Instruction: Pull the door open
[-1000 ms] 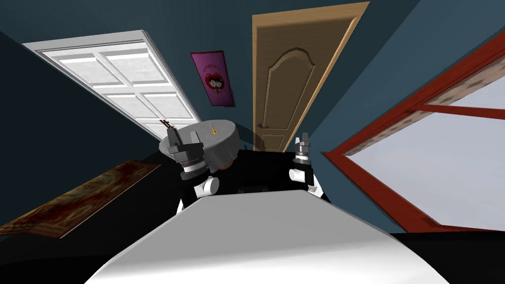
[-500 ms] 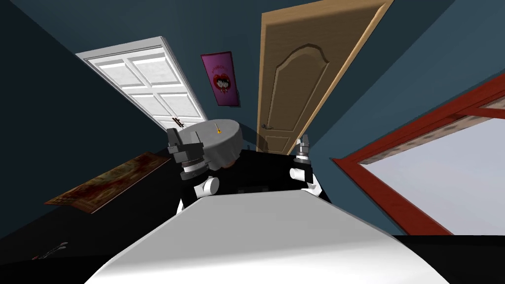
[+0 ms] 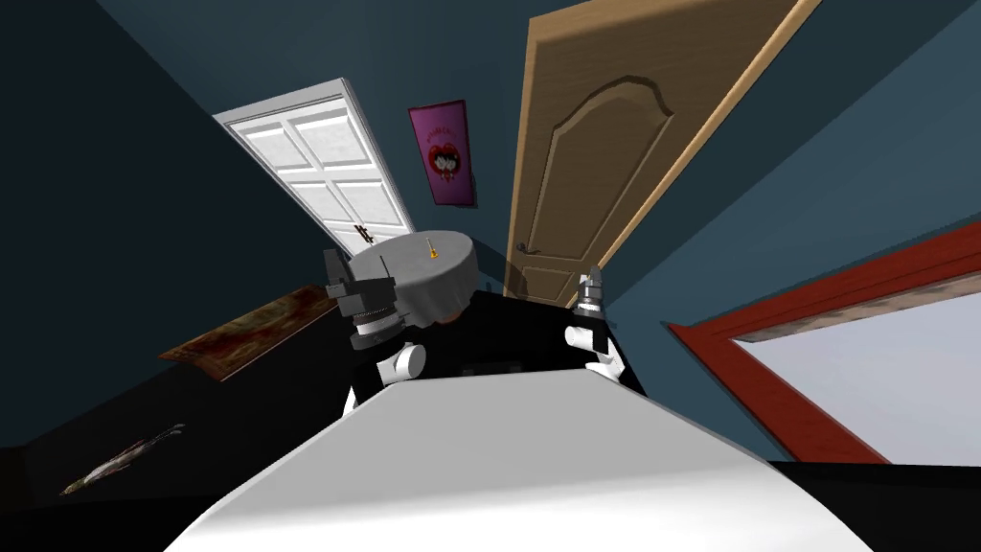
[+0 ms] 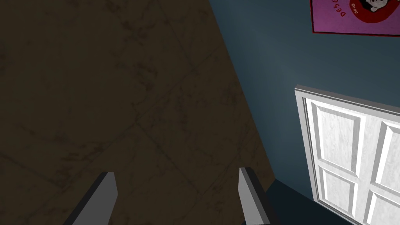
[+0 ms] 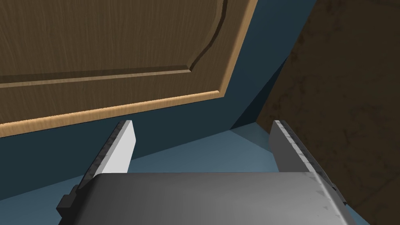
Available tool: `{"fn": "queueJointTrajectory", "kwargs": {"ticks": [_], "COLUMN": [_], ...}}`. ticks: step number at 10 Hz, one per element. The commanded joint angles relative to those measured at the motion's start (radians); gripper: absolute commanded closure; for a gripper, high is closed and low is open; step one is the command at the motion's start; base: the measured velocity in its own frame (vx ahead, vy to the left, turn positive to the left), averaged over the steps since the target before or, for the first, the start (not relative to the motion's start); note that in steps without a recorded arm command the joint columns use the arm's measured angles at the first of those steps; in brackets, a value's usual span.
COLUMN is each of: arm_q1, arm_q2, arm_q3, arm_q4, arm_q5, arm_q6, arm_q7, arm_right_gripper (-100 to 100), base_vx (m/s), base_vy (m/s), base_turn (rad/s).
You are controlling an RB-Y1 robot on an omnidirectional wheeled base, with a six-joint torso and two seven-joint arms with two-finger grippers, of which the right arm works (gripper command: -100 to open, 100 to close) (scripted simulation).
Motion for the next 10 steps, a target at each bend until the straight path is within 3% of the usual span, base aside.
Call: {"fn": "queueJointTrajectory", "kwargs": {"ticks": [1, 3, 4, 9, 10], "arm_q1": [-0.015, -0.045, -0.045, -0.121, -0.121], "arm_q2": [-0.003, -0.012, -0.012, -0.034, -0.034], "arm_q3": [-0.009, -0.037, -0.037, -0.108, -0.108], "arm_q4": [0.036, 0.101, 0.109, 0.284, 0.294], "arm_q5": [-0.005, -0.022, -0.022, -0.065, -0.065], "arm_q6": [-0.005, -0.017, -0.017, -0.047, -0.047], "arm_q7": [0.007, 0.022, 0.022, 0.058, 0.058], "arm_right_gripper": [-100, -100, -100, -100, -100], "base_vx": [0.039, 0.044, 0.043, 0.052, 0.046], "base_vy": [-0.053, -0.055, -0.042, -0.061, -0.049], "base_turn": [0.059, 0.163, 0.067, 0.203, 0.050]}}
